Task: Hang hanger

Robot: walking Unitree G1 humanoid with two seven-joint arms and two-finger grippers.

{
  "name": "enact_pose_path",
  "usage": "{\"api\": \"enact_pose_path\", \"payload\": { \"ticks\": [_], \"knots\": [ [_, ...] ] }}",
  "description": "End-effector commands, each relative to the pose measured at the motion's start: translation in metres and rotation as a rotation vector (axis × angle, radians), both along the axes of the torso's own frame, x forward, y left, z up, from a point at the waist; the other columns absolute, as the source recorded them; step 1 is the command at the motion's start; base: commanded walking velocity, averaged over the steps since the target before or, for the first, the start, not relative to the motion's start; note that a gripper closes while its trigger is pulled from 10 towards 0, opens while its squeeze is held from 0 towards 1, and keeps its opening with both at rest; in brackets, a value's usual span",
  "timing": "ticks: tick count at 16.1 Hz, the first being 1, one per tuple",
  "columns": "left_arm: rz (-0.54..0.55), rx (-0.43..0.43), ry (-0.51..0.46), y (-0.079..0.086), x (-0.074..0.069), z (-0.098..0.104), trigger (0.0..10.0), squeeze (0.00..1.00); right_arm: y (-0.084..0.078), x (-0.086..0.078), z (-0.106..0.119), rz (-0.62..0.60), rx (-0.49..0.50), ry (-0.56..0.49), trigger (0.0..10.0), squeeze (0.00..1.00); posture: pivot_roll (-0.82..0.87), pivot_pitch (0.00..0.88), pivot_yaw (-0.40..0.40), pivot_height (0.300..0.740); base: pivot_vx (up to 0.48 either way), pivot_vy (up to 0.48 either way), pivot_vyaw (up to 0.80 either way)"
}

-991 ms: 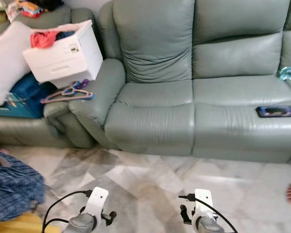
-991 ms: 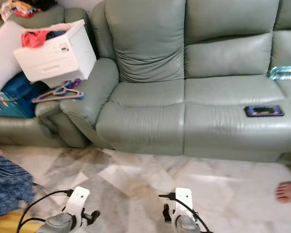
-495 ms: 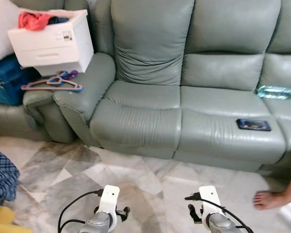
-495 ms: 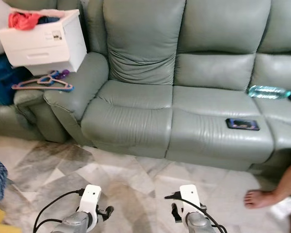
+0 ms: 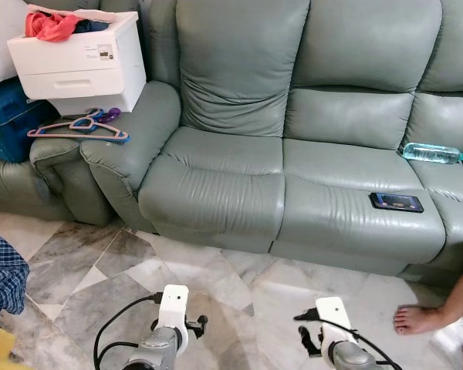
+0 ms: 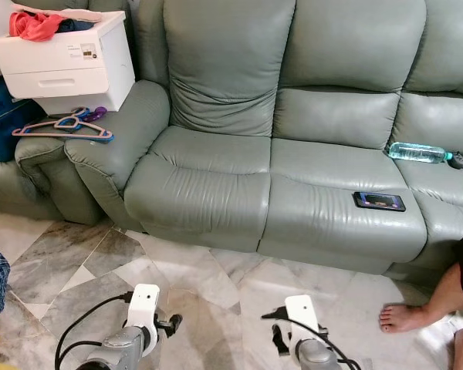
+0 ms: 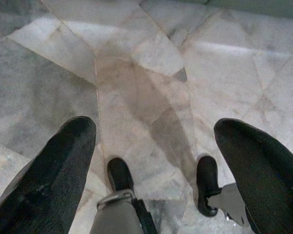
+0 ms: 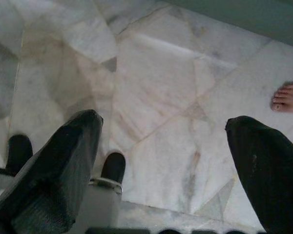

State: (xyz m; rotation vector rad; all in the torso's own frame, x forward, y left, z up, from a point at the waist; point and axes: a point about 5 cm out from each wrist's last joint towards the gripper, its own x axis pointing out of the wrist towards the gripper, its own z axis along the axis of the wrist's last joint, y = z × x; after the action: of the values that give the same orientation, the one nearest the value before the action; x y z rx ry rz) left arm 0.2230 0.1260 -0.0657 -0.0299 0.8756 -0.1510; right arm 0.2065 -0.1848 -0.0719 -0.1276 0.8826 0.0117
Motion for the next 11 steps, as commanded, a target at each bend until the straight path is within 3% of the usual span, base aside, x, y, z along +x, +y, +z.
{"api": "enact_pose_path", "payload": {
  "ticks": [1,7,8,11],
  "knots": [
    [0.004,-0.002,-0.017,0.002,0.003,0.002,10.0,0.00,-0.002,0.000,0.000,-0.035,0.009,-0.004,10.0,0.00,-0.12,0.000,-0.008,0.740,0.000,0.000,0.00],
    [0.063,-0.022,-0.031,0.005,0.004,0.003,10.0,0.00,0.000,0.002,0.001,-0.080,0.025,-0.011,10.0,0.00,-0.13,0.000,0.017,0.740,0.000,0.000,0.00],
    [0.062,-0.026,-0.063,0.018,0.000,0.002,10.0,0.00,-0.001,0.003,0.002,-0.085,0.026,-0.016,10.0,0.00,-0.13,0.000,0.018,0.740,0.000,0.000,0.00],
    [0.078,-0.024,-0.049,0.031,-0.009,-0.003,10.0,0.00,-0.003,0.011,0.006,-0.101,0.021,-0.041,10.0,0.00,-0.14,0.000,0.022,0.740,0.000,0.000,0.00]
  ]
}}
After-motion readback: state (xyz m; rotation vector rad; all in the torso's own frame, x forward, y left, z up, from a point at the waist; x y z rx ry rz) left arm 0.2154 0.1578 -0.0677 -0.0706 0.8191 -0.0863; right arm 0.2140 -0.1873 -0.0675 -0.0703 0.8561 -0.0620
